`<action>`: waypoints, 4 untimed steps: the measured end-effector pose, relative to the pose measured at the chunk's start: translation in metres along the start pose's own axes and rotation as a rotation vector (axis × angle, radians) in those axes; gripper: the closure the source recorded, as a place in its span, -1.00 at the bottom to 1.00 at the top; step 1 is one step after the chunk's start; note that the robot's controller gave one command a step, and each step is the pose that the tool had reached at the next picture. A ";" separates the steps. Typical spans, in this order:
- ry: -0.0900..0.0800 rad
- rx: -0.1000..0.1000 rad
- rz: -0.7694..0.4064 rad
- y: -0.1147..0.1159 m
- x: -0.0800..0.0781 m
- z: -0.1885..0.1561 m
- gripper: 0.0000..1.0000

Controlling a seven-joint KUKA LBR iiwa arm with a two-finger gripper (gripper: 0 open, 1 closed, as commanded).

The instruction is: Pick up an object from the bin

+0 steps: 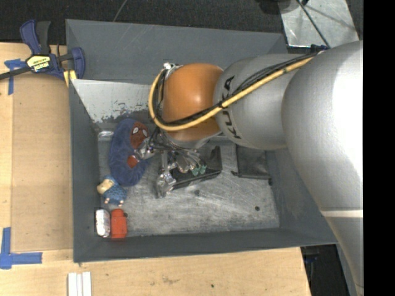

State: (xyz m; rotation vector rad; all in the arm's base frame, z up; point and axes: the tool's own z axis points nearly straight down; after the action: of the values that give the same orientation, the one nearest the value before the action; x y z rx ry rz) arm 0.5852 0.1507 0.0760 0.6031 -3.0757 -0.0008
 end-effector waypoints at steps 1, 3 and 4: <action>-0.037 0.004 0.006 -0.002 -0.008 -0.006 1.00; -0.014 0.000 -0.022 -0.057 0.031 -0.001 -1.00; -0.034 0.002 -0.022 -0.055 0.025 -0.006 1.00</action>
Offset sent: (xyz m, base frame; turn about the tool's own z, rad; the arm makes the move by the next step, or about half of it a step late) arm 0.0000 0.0000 0.0000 0.0000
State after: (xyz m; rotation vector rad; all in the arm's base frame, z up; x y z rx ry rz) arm 0.5835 0.0901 0.0819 0.6443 -3.1019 -0.0088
